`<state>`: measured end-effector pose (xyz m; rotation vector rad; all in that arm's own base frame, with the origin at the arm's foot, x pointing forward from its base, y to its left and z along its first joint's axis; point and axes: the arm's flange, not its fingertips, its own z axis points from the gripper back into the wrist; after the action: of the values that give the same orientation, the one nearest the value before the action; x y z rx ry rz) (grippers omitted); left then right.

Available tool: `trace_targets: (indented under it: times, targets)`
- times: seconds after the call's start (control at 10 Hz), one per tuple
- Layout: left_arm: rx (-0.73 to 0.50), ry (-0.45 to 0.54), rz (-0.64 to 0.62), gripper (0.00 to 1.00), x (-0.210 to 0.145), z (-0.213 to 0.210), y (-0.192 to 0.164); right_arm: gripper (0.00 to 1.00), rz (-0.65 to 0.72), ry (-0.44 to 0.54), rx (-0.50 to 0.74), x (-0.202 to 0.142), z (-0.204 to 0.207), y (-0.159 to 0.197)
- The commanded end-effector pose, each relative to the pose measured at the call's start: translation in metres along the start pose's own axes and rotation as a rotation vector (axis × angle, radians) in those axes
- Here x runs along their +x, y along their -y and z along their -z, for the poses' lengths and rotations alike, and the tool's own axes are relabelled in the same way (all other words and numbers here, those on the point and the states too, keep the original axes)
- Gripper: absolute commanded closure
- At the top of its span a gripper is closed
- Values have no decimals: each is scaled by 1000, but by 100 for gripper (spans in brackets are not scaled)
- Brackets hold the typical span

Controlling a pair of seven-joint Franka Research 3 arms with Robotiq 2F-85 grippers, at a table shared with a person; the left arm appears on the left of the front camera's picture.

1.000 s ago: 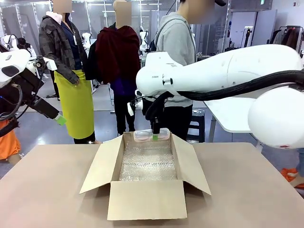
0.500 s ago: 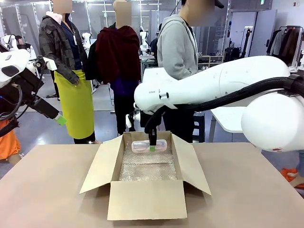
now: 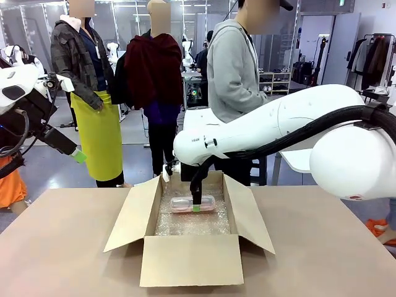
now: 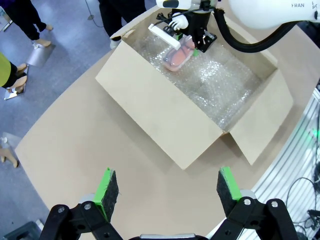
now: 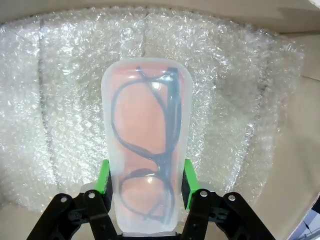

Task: Pack the glasses set securely to prepare it for shipping.
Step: Place the Glasses case inside the Package Box, then put the Glasses case from the right side of the table into the Package Box.

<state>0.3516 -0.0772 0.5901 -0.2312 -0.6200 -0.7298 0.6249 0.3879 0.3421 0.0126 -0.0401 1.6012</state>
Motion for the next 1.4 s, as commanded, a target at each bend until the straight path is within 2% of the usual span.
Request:
trace_targets:
  times: [0.0, 0.2, 1.3]
  targets:
    - [-4, 7, 7, 0, 1, -3, -1, 7, 16, -39, -39, 3, -7, -7]
    - [-4, 7, 7, 0, 1, -3, -1, 0, 11, -34, -41, 3, -11, -6]
    - [-4, 7, 7, 0, 1, -3, -1, 0, -8, -7, -19, 1, -9, 0]
